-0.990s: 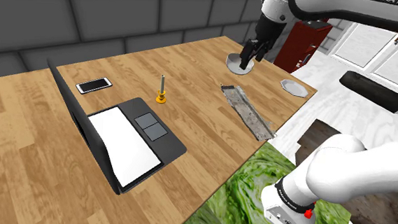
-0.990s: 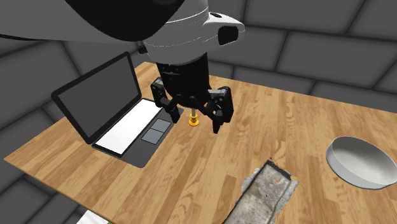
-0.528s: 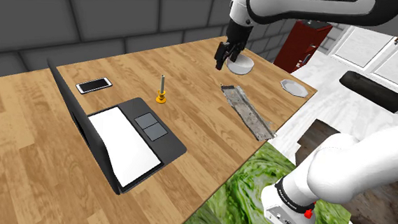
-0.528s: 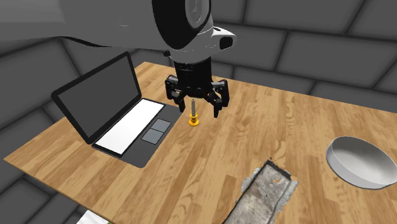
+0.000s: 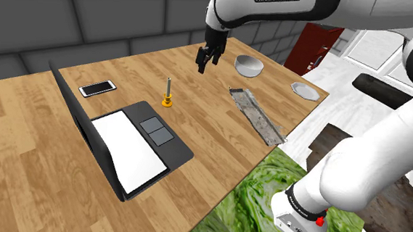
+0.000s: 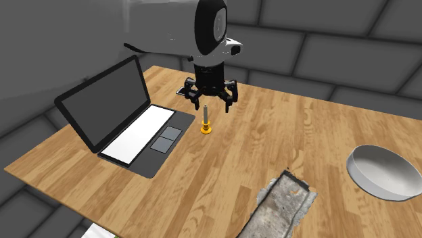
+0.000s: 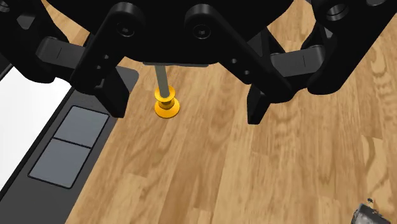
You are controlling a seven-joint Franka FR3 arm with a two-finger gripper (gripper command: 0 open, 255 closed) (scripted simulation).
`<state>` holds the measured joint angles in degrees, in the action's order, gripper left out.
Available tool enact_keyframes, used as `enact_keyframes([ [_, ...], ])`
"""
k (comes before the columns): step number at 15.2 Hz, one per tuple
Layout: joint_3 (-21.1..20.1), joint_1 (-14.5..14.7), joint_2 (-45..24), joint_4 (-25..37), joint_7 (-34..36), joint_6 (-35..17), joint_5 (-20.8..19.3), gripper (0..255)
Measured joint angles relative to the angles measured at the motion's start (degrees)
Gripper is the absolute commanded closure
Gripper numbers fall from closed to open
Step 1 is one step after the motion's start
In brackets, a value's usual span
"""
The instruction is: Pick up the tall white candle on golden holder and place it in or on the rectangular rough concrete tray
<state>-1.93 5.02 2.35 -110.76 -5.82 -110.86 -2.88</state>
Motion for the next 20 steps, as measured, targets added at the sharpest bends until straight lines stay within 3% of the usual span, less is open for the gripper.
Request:
enact_keyframes([
  [6,-1.33,1.33,-12.1,10.01,-2.21,-0.86,0.43,0],
  [12,-2.71,2.95,-26.45,24.9,-4.27,0.97,0.21,0],
  [16,-2.88,3.21,-29.59,27.08,-4.69,0.22,0.07,0],
  [20,-2.84,3.18,-30.47,25.21,-4.68,-2.51,-0.02,0],
])
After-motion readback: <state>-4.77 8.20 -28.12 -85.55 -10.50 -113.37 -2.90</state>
